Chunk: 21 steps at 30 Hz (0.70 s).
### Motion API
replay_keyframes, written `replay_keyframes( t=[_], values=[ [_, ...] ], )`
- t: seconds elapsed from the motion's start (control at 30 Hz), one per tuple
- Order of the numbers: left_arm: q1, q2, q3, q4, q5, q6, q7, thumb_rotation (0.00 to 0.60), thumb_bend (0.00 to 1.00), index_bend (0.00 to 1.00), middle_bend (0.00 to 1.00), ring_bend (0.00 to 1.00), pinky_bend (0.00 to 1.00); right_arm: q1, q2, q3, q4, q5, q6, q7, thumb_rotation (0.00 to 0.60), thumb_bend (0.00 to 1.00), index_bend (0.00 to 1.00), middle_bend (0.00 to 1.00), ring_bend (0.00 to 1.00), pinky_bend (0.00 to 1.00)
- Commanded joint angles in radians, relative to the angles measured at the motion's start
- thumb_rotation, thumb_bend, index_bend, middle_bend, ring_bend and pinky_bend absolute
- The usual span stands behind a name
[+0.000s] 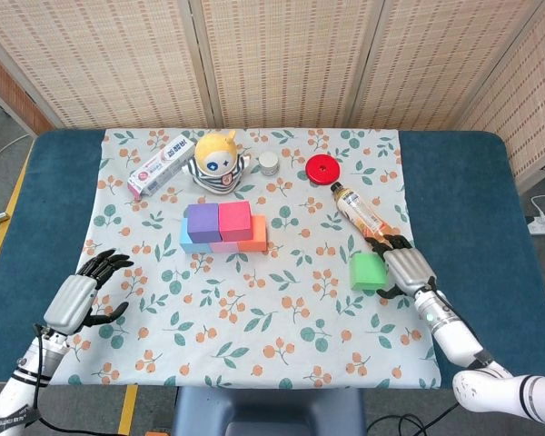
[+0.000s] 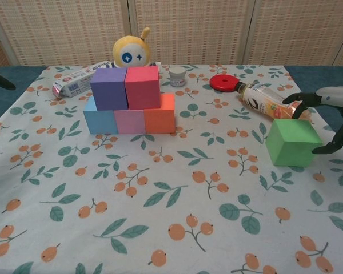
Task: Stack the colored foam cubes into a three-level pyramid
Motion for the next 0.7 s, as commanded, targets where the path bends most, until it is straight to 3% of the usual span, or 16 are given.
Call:
replay_keyframes(
  t=[0.03, 0.13, 0.27, 0.37, 0.7],
  values=[
    [-0.001, -0.001, 0.000, 0.001, 0.000, -0.002, -0.002, 0.600, 0.32, 0.22, 0.15, 0.07, 0.15, -0.009, -0.021, 0.003, 0.027, -0.005, -0.002, -0.027, 0.600, 0.00, 0.08, 0.19, 0.01, 0.00],
    [-0.002, -0.003, -0.001, 0.003, -0.001, -0.004, -0.003, 0.600, 0.32, 0.22, 0.15, 0.07, 0.15, -0.012, -0.041, 0.011, 0.051, -0.004, -0.012, -0.040, 0.600, 0.00, 0.14, 0.19, 0.01, 0.00],
    [-0.004, -0.006, -0.001, 0.006, 0.000, -0.006, -0.005, 0.600, 0.32, 0.22, 0.15, 0.07, 0.15, -0.011, -0.063, 0.026, 0.074, 0.002, -0.025, -0.057, 0.600, 0.01, 0.41, 0.23, 0.01, 0.00],
    [-0.006, -0.007, -0.002, 0.007, 0.000, -0.007, -0.009, 0.600, 0.32, 0.22, 0.15, 0.07, 0.15, -0.012, -0.058, 0.054, 0.059, -0.004, -0.018, -0.043, 0.600, 0.05, 0.50, 0.27, 0.02, 0.00],
    [-0.033, -0.023, 0.007, 0.024, 0.038, -0.029, 0.019, 0.600, 0.32, 0.22, 0.15, 0.07, 0.15, 0.053, 0.112, 0.212, -0.127, -0.059, -0.105, 0.100, 0.600, 0.06, 0.49, 0.28, 0.02, 0.00]
  ],
)
